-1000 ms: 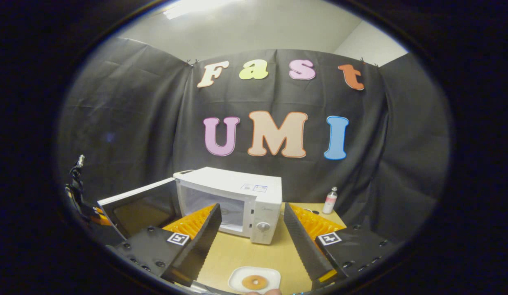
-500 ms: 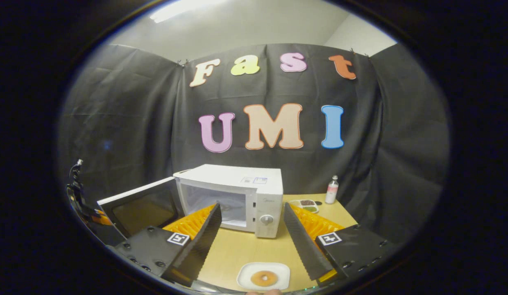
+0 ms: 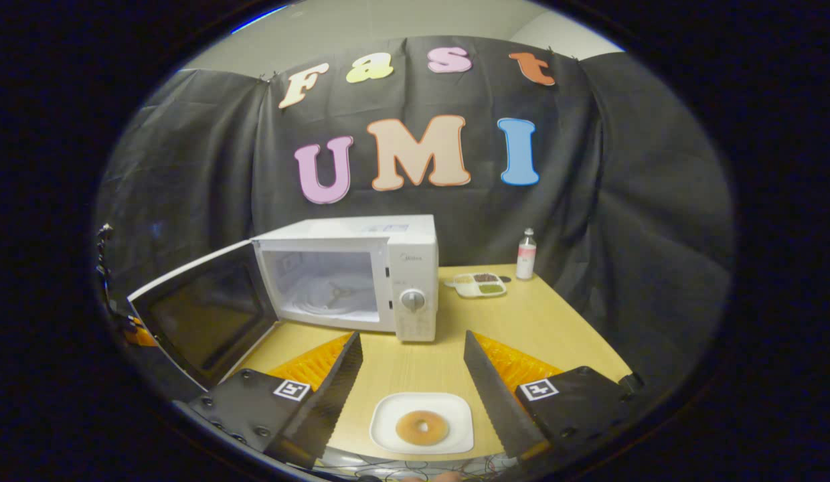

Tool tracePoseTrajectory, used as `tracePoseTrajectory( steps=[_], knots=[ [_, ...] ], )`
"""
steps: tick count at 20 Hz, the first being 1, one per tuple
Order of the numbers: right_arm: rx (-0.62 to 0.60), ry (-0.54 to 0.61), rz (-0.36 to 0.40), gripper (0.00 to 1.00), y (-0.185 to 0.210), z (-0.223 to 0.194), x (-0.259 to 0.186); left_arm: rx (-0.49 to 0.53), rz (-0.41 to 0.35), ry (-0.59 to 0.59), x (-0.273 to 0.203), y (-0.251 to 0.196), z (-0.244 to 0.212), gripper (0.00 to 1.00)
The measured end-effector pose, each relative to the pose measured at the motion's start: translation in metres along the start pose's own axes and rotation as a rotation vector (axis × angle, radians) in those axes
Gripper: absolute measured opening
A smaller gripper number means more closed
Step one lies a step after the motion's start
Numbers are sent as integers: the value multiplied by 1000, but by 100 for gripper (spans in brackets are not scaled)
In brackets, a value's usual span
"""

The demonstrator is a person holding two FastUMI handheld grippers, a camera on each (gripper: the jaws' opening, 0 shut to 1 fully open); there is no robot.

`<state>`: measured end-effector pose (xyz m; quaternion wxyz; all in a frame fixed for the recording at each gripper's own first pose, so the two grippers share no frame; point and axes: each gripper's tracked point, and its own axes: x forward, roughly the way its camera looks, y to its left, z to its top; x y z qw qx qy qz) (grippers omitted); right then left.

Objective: Open the microwave oven with the left hand, put the food in, and close the microwave oven.

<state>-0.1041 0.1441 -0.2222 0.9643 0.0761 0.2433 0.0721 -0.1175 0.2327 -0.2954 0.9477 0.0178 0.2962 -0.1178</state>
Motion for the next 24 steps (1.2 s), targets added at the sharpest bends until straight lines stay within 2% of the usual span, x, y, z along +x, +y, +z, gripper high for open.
tracePoseTrajectory(
  steps=[1,2,3,4,5,14,19,21,24],
  knots=[
    [-12,16,0,96,0,-9,3,9,1,-6,1,1,2,43],
    [-26,33,-2,96,0,-19,7,11,-4,-4,2,0,2,53],
    [-36,48,0,96,-1,-29,9,9,-3,-5,3,-1,1,70],
    [-47,63,1,97,0,-37,11,10,2,-4,2,1,1,75],
    [-57,74,2,97,0,-45,12,11,10,-3,1,2,1,77],
    [-100,239,2,98,-8,-123,28,-9,60,-21,-27,6,6,78],
    [-153,344,6,98,-13,-163,33,-170,80,-44,-45,4,21,88],
    [-150,372,3,98,-15,-173,33,-153,89,-61,-51,1,29,92],
    [-148,403,3,98,-14,-183,37,-109,102,-107,-55,0,47,92]
  ],
)
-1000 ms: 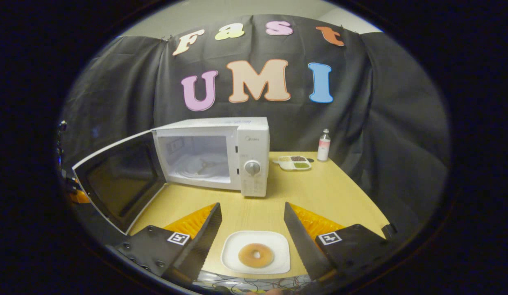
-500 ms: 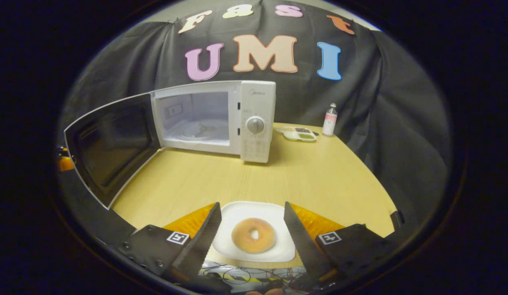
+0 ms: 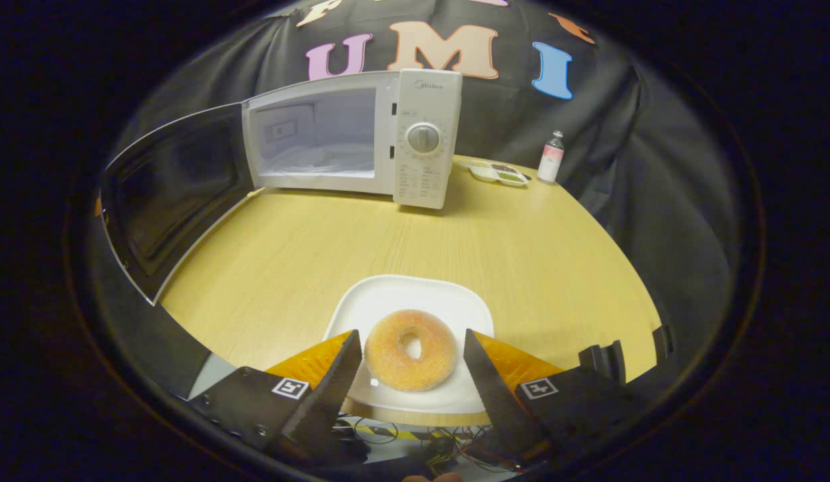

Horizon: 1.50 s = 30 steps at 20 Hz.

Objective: Open the microwave oven with the left hand, put the food in, and close the microwave oven.

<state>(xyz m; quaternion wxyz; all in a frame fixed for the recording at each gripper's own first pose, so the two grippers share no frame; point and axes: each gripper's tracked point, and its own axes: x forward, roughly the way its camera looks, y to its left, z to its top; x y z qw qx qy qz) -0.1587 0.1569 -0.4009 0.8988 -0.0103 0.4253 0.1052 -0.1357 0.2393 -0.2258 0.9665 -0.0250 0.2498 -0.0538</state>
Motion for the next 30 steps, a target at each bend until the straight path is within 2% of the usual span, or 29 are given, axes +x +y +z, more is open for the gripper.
tracePoseTrajectory(
  steps=[7,8,9,10,11,13,14,15,16,21,22,23,26,27,28,30],
  knots=[
    [21,40,16,96,4,-10,8,-19,22,-55,-5,3,20,92],
    [26,36,11,93,4,-7,8,-38,31,-63,-4,6,23,92],
    [28,45,13,82,5,-9,6,-53,52,-74,-4,9,28,92],
    [30,45,13,80,5,-8,5,-62,56,-87,-5,11,32,92],
    [28,51,16,84,6,-9,6,-70,48,-112,-8,8,40,92],
    [8,61,22,65,7,-8,6,-86,43,-145,-6,6,50,92],
    [2,68,29,65,8,-7,6,-92,43,-155,-5,6,54,92],
    [-1,77,36,70,8,-9,6,-99,41,-166,-5,6,57,92],
    [-3,83,43,65,9,-7,5,-99,39,-177,-5,4,60,92],
    [-13,47,63,65,15,18,1,-121,28,-197,-1,1,63,92],
    [-1,37,69,65,18,26,0,-128,26,-210,-1,0,66,89],
    [11,25,75,65,22,35,-1,-130,28,-222,-3,0,69,92],
    [58,-13,105,65,39,66,2,-103,48,-274,-6,1,86,92],
    [74,-23,116,70,47,75,4,-92,48,-309,-9,0,97,92],
    [83,-24,129,70,57,83,8,-82,47,-343,-11,-3,109,88],
    [86,-37,158,70,79,101,16,-65,44,-391,-10,-10,131,91]
  ],
)
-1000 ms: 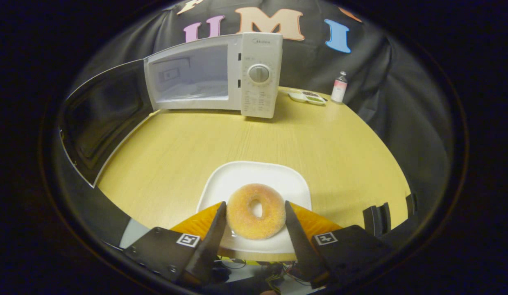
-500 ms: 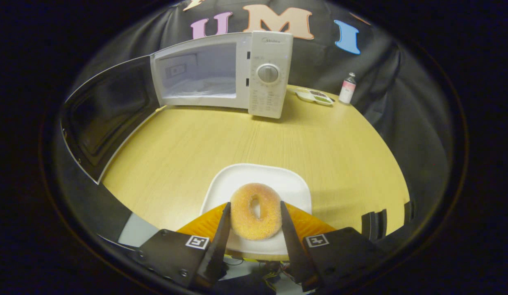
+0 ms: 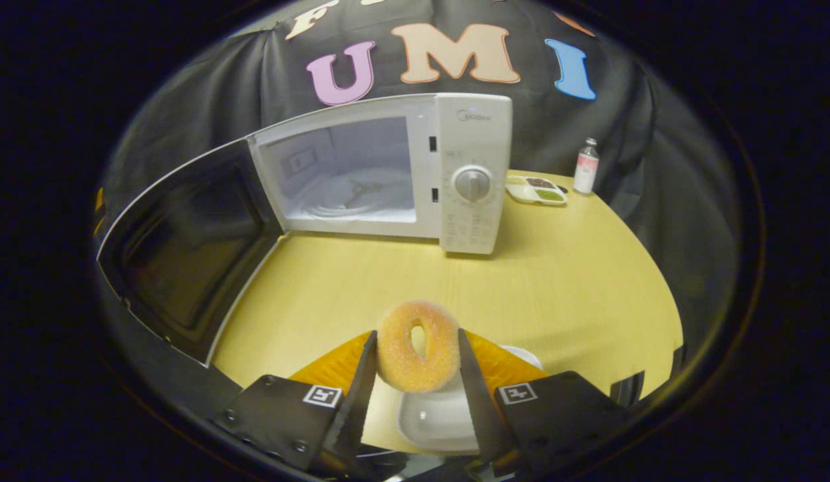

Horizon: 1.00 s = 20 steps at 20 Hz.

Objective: Open the microwave oven with the left hand, put the food in, and close the microwave oven.

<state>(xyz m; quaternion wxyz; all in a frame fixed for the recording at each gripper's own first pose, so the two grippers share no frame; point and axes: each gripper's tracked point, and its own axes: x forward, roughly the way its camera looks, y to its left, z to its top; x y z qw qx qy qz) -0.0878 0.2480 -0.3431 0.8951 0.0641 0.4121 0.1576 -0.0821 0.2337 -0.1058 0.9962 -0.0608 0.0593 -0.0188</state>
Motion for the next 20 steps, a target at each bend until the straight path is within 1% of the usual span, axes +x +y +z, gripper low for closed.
tracePoseTrajectory(
  steps=[2,5,6,7,9,10,13,14,15,16,17,19,20],
  knots=[
    [19,-19,37,70,25,18,13,22,-13,-26,4,-10,10,91],
    [109,-41,87,70,62,44,34,27,-43,-50,5,-26,19,91],
    [150,-47,100,64,73,53,42,19,-50,-53,5,-30,20,90],
    [195,-52,107,64,81,62,50,13,-53,-52,4,-32,20,94],
    [308,-68,105,64,93,79,67,5,-46,-50,4,-31,21,87],
    [369,-82,106,64,100,89,77,5,-44,-42,4,-33,20,91],
    [549,-106,113,65,117,112,104,35,-41,-25,4,-32,22,91],
    [600,-117,104,64,120,118,113,49,-40,-17,4,-31,21,91],
    [638,-136,96,64,120,125,121,64,-37,-5,3,-30,18,87],
    [664,-159,90,63,122,132,130,76,-36,10,3,-30,16,91],
    [687,-181,86,69,124,137,138,80,-35,23,4,-30,14,91],
    [728,-219,68,69,127,144,156,40,-57,46,2,-38,11,90],
    [753,-232,62,69,128,145,165,9,-72,64,2,-45,6,88]
  ],
)
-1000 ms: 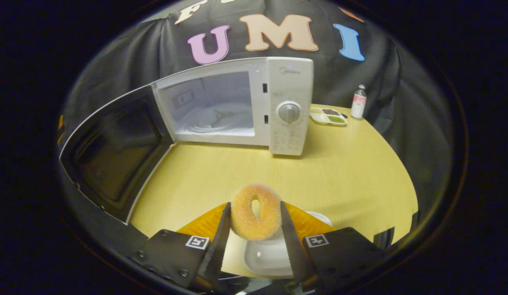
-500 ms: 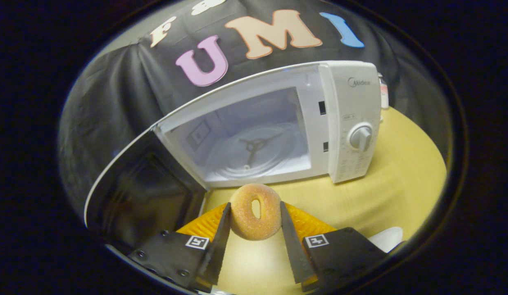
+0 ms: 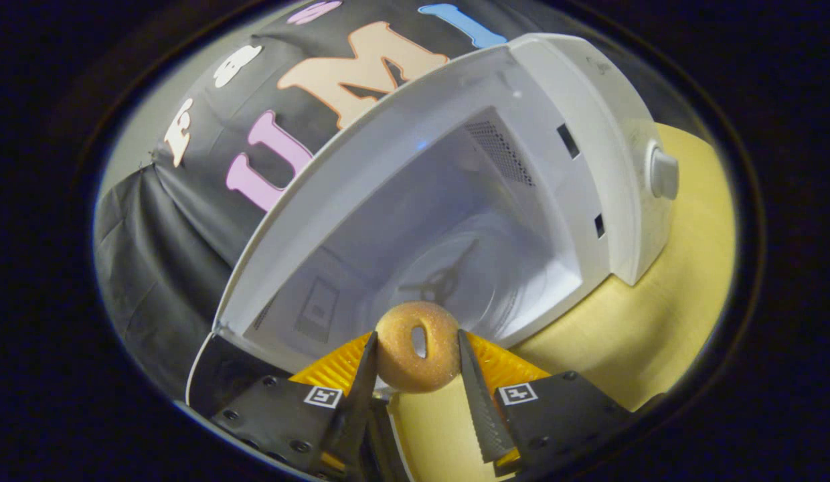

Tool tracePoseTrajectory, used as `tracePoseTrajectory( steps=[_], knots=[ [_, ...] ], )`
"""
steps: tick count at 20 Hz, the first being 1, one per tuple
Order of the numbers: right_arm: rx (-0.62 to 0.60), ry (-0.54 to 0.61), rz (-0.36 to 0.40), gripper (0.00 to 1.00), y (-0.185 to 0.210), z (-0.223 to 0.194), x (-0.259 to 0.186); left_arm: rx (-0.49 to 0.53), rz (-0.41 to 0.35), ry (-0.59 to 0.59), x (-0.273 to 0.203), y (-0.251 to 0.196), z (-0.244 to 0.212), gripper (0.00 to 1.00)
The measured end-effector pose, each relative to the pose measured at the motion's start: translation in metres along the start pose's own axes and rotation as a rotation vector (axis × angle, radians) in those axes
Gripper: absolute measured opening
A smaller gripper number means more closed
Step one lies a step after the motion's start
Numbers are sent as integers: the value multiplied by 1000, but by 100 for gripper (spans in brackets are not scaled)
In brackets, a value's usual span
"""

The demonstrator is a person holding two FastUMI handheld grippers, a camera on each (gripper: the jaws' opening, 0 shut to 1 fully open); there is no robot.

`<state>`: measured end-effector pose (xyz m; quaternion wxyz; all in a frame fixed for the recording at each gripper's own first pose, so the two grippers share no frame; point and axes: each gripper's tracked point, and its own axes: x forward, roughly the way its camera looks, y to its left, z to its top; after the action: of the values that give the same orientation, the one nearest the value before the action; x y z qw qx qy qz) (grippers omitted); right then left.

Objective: Open the microwave oven with the left hand, put the food in, and close the microwave oven.

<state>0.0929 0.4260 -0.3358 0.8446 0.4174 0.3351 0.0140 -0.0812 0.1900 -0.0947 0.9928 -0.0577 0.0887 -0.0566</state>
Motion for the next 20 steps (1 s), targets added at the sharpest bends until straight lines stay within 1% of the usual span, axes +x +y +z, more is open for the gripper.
tracePoseTrajectory(
  steps=[1,2,3,4,6,8,11,12,13,14,15,16,17,18,19,20],
  knots=[
    [36,-7,-1,69,2,-5,8,-25,-9,15,2,-4,-4,91],
    [75,-16,-9,69,1,-7,15,-36,-13,28,4,-7,-7,91],
    [99,-24,-17,69,1,-9,20,-40,-16,38,7,-9,-8,87],
    [105,-25,-27,63,-1,-10,26,-35,-23,42,8,-11,-7,91],
    [109,-28,-26,63,-2,-12,34,2,-27,43,11,-11,-1,91],
    [105,-55,-24,64,-2,-8,37,36,-36,40,13,-9,5,91],
    [117,-62,-17,63,0,-5,39,47,-52,31,20,-10,10,91],
    [109,-69,-25,63,-2,-3,40,47,-57,31,21,-10,10,88],
    [106,-77,-29,66,-3,-1,39,46,-60,30,22,-11,11,91],
    [105,-79,-33,66,-4,1,40,43,-67,27,23,-13,11,91],
    [113,-80,-30,68,-3,2,38,41,-79,32,24,-17,9,91],
    [119,-80,-44,69,-5,5,40,42,-97,37,23,-23,6,91],
    [123,-82,-54,67,-7,5,41,46,-109,39,22,-27,5,91],
    [124,-74,-80,68,-12,5,43,52,-116,43,21,-30,4,91],
    [110,-77,-89,77,-13,7,43,55,-120,44,20,-30,4,91],
    [88,-79,-104,82,-16,9,44,52,-122,42,20,-32,4,91]
  ],
)
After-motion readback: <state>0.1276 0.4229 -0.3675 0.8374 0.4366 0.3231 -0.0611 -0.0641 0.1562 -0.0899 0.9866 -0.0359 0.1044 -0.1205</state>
